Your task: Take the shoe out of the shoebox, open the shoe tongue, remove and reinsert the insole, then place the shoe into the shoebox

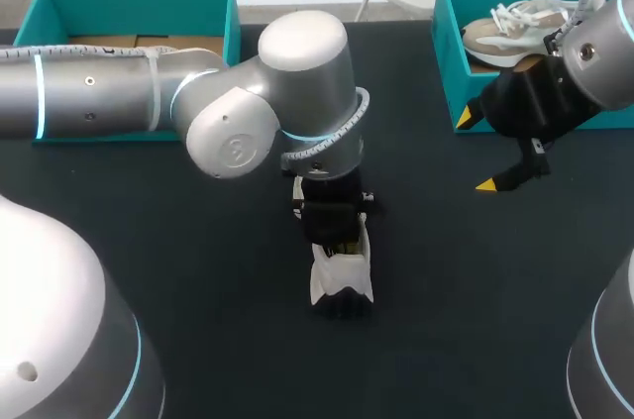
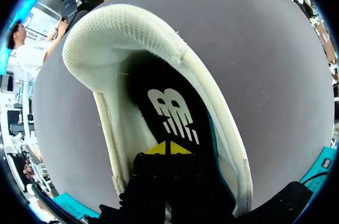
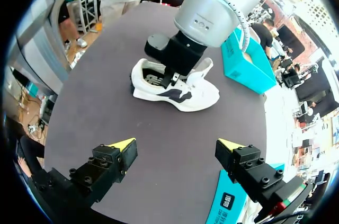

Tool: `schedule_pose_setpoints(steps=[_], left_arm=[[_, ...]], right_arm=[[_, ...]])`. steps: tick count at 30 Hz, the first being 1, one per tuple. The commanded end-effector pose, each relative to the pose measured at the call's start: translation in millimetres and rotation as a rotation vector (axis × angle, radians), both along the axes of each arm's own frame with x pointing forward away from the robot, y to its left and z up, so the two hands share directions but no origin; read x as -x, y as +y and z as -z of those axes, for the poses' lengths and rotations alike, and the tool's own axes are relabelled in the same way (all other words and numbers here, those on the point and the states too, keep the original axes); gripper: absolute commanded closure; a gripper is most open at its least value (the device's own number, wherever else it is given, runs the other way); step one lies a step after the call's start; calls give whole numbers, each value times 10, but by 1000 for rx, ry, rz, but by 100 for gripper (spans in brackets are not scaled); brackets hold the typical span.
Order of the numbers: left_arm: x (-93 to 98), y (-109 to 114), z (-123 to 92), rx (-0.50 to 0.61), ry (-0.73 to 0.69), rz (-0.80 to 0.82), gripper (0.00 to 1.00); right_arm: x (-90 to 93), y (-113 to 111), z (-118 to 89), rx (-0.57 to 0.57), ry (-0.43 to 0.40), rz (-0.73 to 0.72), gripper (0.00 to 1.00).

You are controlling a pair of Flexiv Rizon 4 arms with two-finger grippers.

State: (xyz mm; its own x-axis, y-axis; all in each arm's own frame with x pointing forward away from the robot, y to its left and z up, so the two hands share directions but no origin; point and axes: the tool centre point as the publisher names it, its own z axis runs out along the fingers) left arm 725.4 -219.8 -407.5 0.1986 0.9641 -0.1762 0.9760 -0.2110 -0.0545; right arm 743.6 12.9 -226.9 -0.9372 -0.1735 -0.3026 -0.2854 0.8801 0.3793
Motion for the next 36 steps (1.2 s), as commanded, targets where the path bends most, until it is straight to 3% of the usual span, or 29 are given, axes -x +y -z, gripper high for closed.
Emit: schedule_pose_setpoints(steps=[1, 10, 16, 26, 32, 36], left_arm=[[-24, -104, 564, 15, -3, -11, 100], [55, -85, 163, 123, 52, -22, 100], [158, -57, -70, 104, 127, 24, 100], [257, -30, -383, 115, 119, 43, 100], [255, 26, -516, 113, 113, 26, 100], [258, 88, -481, 44, 99, 21, 100]], right_arm=[[4, 8, 9, 3, -2, 2, 0], [4, 8, 9, 3, -2, 2, 0], [4, 8, 9, 3, -2, 2, 0], [4, 8, 9, 3, -2, 2, 0], [4, 8, 9, 3, -2, 2, 0], [4, 8, 9, 3, -2, 2, 0]])
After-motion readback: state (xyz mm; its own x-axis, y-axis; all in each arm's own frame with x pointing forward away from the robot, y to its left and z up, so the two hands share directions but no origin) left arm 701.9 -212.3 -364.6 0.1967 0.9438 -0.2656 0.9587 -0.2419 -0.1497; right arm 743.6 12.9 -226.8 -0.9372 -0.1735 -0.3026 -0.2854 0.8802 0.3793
